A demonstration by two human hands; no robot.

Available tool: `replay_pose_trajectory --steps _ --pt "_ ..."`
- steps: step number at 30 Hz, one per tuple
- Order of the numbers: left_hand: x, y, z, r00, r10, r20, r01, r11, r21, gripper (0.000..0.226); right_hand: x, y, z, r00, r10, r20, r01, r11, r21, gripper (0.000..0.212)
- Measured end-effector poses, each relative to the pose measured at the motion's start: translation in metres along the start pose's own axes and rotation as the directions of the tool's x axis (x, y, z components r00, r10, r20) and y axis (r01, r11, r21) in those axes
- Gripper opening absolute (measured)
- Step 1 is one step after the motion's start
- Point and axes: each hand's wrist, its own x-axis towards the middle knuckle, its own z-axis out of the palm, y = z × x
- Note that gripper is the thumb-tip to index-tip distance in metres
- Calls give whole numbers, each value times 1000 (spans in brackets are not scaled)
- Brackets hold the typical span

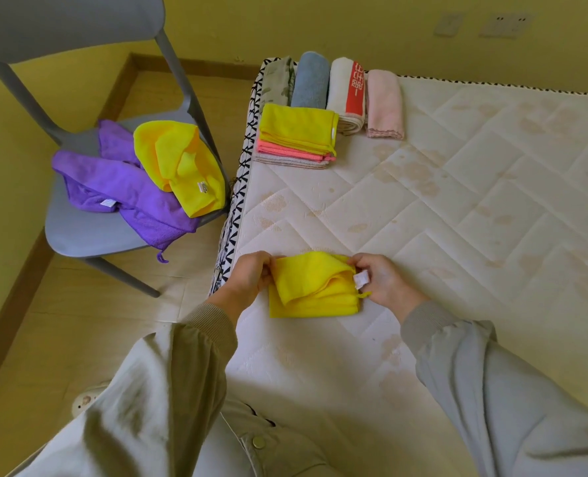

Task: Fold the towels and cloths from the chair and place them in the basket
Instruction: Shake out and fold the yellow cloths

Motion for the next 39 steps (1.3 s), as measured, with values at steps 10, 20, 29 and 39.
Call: replay_pose_trajectory --steps 10,20,29,39 --pt "-13 -1 5 972 47 -231 59 901 430 44 -2 11 5 948 -115 -297 13 946 -325 27" --pt "-18 -8 -12 996 14 93 -44 944 328 67 -17 10 -3 990 -15 -141 -52 888 -456 13" --pt "-21 -20 -19 977 118 178 -211 675 707 83 -20 36 -2 948 -313 -51 153 591 -792 40" --pt "-24 -43 26 770 411 488 -352 -364 862 59 -22 36 0 941 -328 -89 134 596 -791 29"
